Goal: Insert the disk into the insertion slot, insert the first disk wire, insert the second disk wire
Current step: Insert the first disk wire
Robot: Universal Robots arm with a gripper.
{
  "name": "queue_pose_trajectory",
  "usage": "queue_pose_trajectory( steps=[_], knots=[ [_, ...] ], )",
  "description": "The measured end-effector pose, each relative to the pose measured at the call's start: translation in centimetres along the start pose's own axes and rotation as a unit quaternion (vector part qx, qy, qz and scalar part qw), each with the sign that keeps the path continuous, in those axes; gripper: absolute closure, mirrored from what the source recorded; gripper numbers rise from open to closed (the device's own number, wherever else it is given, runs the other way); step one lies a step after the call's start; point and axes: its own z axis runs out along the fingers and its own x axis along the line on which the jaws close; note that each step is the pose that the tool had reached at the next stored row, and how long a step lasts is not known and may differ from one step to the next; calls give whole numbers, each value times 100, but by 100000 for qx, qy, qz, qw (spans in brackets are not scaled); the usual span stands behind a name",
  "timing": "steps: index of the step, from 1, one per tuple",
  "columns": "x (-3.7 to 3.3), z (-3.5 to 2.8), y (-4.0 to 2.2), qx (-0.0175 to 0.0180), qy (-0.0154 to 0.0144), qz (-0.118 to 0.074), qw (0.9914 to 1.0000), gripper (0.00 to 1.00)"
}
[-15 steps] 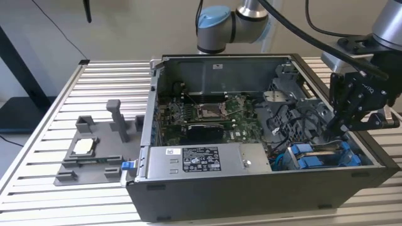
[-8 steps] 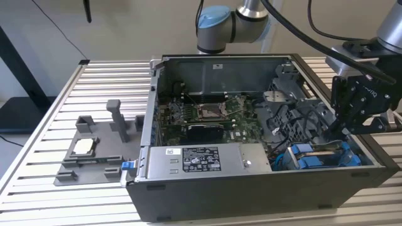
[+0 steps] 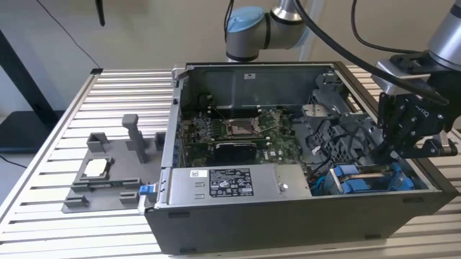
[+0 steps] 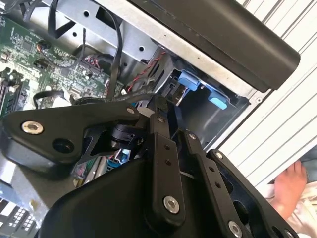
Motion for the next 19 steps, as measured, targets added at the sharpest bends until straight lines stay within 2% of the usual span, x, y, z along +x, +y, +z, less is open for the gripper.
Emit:
queue_pose_trajectory(
  steps=[5,13,19],
  knots=[
    [0,38,-1,4,58,400,99999,81],
    [1,55,-1,19,57,544,99999,81],
    [1,72,-2,230,63,687,99997,81]
  ],
)
